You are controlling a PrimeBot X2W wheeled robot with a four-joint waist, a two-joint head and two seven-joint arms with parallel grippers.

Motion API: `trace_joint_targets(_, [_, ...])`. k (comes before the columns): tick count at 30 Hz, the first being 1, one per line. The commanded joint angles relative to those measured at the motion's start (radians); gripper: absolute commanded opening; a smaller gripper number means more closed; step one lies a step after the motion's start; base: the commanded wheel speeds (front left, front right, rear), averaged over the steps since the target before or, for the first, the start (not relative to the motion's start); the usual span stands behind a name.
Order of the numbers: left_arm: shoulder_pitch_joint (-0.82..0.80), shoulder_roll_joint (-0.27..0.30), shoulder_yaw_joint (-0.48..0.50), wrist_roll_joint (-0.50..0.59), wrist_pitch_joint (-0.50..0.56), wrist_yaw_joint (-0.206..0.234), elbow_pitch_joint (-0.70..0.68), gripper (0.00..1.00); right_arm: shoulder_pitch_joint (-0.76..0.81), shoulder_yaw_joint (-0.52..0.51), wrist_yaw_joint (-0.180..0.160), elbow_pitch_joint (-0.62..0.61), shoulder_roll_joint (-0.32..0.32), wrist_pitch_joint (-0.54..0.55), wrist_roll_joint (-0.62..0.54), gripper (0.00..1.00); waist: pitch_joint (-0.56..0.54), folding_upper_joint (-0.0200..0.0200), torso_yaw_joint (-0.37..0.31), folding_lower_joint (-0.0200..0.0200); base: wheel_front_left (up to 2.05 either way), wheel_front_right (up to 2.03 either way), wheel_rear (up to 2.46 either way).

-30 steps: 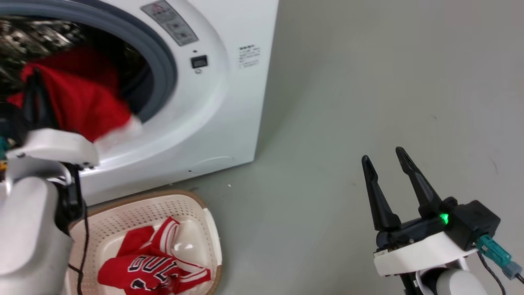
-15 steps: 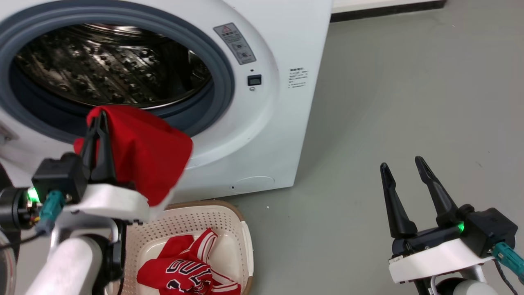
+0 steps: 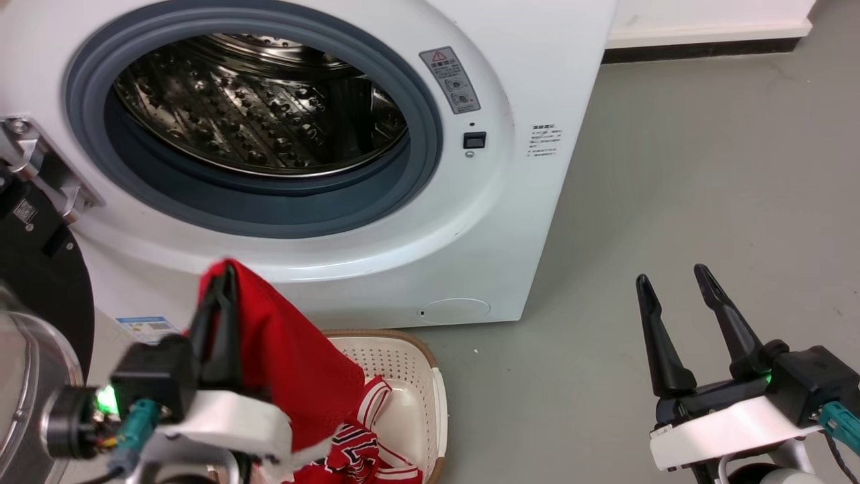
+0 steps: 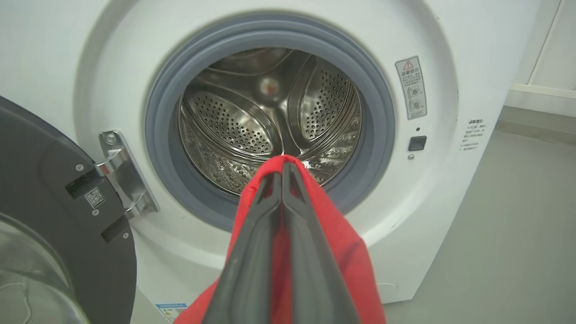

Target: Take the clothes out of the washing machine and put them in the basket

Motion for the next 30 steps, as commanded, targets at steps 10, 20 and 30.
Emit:
trace_joint_targets(10, [0.105, -0.099, -0.030, -0.110, -0.059, -0.021, 0.196, 0.00, -0.009, 0.009, -0.001, -0.019, 0.001, 0.014, -0.015, 1.00, 0.033, 0.0000, 0.012, 0.0001, 0.00, 0.00, 0.00])
trace_joint_targets(20, [0.020, -0.205, 0.000, -0.212, -0.205, -0.124, 0.581, 0.00, -0.062, 0.016, -0.001, -0.038, 0.001, 0.011, -0.007, 1.00, 0.149, 0.0000, -0.051, 0.0001, 0.00, 0.00, 0.00])
trace_joint_targets(30, [-0.226, -0.264, 0.030, -0.221, -0.311, -0.217, 0.953, 0.00, -0.131, 0.036, -0.001, -0.028, 0.001, -0.014, 0.013, 1.00, 0.316, 0.0000, -0.142, 0.0001, 0.00, 0.00, 0.00])
